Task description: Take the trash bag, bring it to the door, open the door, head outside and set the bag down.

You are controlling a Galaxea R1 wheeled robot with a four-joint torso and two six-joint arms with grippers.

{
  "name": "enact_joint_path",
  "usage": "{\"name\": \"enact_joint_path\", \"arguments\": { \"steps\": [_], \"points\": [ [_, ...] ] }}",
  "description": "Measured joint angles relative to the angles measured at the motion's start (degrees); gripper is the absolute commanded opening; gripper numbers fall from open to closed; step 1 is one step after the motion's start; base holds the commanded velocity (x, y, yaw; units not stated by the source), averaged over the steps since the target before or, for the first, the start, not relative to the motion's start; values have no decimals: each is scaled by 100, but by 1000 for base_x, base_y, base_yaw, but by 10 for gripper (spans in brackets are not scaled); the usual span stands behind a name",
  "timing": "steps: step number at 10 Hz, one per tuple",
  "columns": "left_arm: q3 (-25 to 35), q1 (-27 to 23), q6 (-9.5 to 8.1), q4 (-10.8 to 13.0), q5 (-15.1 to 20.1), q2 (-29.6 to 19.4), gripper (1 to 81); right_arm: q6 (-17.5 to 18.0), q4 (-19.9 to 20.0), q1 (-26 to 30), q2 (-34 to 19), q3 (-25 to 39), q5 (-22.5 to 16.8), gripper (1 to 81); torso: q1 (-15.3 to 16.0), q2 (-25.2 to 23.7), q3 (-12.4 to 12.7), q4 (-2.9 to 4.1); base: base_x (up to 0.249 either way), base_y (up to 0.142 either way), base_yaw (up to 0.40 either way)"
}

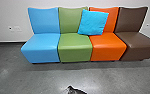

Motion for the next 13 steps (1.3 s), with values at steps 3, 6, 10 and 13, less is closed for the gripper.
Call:
{"name": "enact_joint_path", "arguments": {
  "steps": [3,6,10,13],
  "points": [
    [20,-102,0,-4,68,-35,811,2,2,24,30,-17,-33,811,225,-359,-289,0,0,0,0],
    [282,-478,0,-63,-30,-358,811,5,2,29,39,-44,-46,811,251,-394,-319,0,0,0,0],
    [369,-430,0,-625,-6,-380,811,39,7,40,158,-143,-145,811,251,-394,-321,0,0,0,0],
    [-122,-430,0,-959,-48,-57,811,44,7,40,232,-157,-145,811,251,-394,-321,0,0,0,0]
  ]
}}
